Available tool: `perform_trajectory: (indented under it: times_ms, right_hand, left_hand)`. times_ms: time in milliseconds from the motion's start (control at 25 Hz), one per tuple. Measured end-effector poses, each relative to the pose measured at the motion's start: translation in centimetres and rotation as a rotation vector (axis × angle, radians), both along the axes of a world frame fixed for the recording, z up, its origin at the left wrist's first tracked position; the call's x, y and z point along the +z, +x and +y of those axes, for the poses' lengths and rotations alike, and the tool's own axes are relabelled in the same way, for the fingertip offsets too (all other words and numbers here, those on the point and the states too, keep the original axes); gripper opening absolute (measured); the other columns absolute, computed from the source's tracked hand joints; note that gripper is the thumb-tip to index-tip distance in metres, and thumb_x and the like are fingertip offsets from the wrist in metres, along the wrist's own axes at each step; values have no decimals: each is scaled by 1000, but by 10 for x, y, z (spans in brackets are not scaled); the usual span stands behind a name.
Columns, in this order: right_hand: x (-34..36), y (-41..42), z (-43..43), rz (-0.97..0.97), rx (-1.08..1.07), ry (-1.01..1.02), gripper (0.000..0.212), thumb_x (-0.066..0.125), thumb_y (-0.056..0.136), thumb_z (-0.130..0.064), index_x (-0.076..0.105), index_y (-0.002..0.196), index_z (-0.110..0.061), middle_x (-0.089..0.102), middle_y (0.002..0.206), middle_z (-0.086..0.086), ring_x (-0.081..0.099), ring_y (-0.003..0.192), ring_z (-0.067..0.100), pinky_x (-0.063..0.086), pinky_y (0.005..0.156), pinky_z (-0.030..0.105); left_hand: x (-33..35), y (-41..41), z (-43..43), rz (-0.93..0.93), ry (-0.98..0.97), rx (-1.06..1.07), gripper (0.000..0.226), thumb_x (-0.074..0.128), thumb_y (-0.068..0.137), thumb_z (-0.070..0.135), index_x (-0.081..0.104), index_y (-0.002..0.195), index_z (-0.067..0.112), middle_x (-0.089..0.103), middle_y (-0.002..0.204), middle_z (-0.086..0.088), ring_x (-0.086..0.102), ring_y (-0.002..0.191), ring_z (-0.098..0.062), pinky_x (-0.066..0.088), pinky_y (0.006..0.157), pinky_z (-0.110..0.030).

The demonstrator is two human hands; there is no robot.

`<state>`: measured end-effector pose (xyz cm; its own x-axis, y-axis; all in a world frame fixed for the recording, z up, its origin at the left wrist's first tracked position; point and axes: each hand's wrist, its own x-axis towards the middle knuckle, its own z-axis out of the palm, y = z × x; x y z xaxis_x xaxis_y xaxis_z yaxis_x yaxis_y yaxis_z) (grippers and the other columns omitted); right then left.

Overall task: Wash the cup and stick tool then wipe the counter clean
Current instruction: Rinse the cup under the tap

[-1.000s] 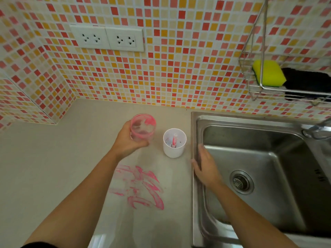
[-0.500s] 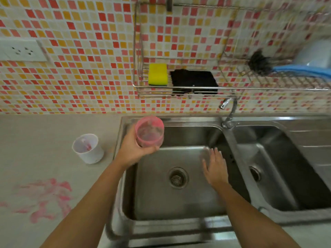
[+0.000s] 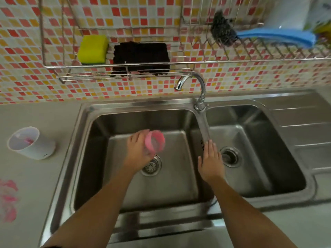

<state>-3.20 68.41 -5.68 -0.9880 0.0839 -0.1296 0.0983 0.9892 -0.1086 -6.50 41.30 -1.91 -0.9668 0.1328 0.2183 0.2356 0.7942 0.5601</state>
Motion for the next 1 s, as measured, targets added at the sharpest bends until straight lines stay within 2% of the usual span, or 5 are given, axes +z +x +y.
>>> perform_trajectory:
  times_ms: [200, 600, 680, 840, 1000]
  right_hand:
    - [-7, -1, 1, 29, -3, -13, 62, 24, 99, -32, 1, 149, -5, -2, 158, 13, 1, 146, 25, 6, 117, 40]
    - [-16, -4, 3, 67, -7, -33, 71, 1, 87, -39, 8, 148, -4, 6, 158, 14, 7, 146, 26, 7, 115, 40]
    - [-14, -4, 3, 71, -10, -66, 70, 4, 88, -39, 11, 148, -4, 9, 157, 13, 9, 146, 26, 6, 115, 38]
    - [-3, -13, 5, 154, -120, -363, 56, 23, 96, -34, 31, 143, -5, 29, 152, 13, 25, 142, 26, 22, 115, 38]
    - [13, -60, 18, 114, -197, -554, 60, 39, 97, -18, 12, 148, -3, 11, 157, 13, 11, 145, 25, 18, 116, 37]
  left_hand:
    - [-15, -13, -4, 152, -525, -42, 83, 83, 44, 11, 50, 121, 12, 60, 113, -18, 51, 102, -36, 37, 94, -42]
    - [6, -35, 4, 320, -817, -207, 71, 56, 54, 3, 48, 124, 12, 60, 119, -15, 54, 108, -37, 51, 80, -41]
    - [7, -39, 10, 157, -648, -104, 74, 69, 54, 3, 49, 125, 11, 56, 123, -14, 50, 112, -35, 45, 88, -42]
    - [8, -42, 35, -178, 51, 80, 79, 74, 47, 15, 50, 122, 7, 53, 117, -12, 52, 109, -30, 44, 92, -42]
    - [1, -55, 57, -355, 375, 126, 85, 80, 39, 21, 50, 118, 29, 58, 115, -1, 59, 104, -19, 52, 89, -41]
